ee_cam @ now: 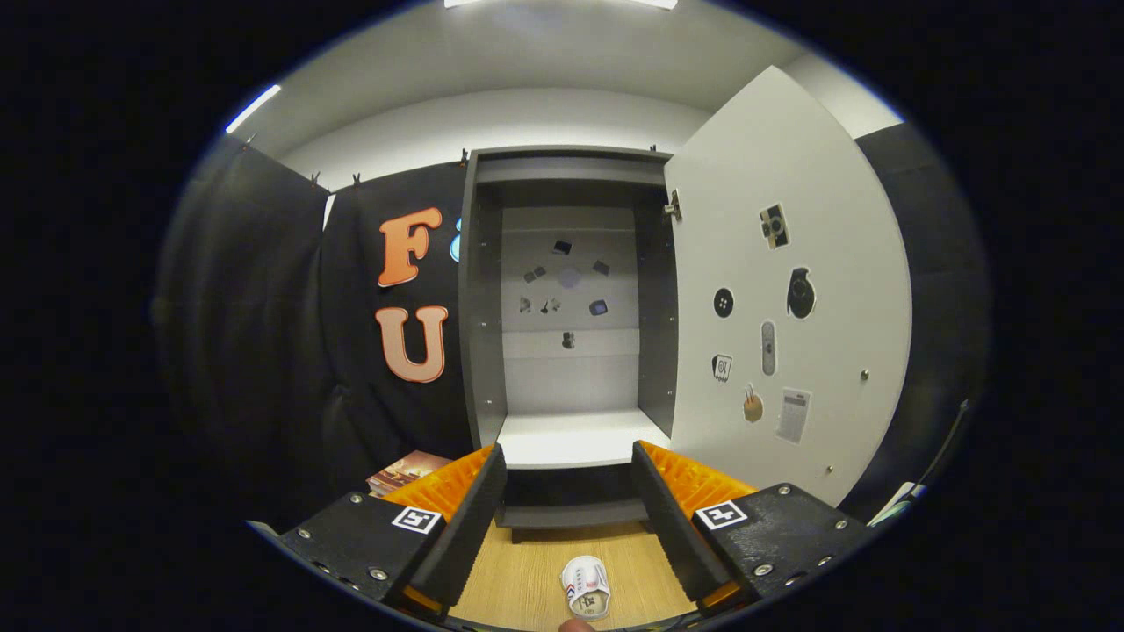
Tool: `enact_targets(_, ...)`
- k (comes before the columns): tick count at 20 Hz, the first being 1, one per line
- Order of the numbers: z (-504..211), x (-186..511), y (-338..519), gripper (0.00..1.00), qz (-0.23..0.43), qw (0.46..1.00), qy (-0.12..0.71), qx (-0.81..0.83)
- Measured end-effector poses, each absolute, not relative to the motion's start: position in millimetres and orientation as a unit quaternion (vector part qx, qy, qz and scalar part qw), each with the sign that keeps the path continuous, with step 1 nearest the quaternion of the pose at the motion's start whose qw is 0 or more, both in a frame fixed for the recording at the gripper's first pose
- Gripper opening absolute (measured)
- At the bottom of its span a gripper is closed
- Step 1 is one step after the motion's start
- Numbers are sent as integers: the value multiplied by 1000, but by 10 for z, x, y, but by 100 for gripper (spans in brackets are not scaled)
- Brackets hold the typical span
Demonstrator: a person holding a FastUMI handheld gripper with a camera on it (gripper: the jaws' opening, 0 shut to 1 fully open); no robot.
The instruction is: Open the shoe cabinet door, grab the shoes and put them into the shoe cabinet, then close the shoe cabinet door.
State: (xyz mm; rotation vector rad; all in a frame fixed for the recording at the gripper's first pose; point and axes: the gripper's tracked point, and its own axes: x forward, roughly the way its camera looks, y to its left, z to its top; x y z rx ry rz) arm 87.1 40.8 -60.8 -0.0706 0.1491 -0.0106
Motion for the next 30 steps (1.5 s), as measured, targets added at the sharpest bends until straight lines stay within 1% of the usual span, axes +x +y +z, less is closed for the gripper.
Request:
enact_targets(9, -2330, 1020, 261, 90, 8, 975, 223, -18)
enact_targets(13, -3157, 1053, 242, 90, 14, 957, 289, -5)
enact_targets(17, -3831, 992, 220, 91, 21, 937, 350, -15)
enact_targets(22, -4425, 967, 209, 91, 22, 915, 404, -9)
enact_targets(30, -5036, 901, 179, 91, 20, 888, 459, 3)
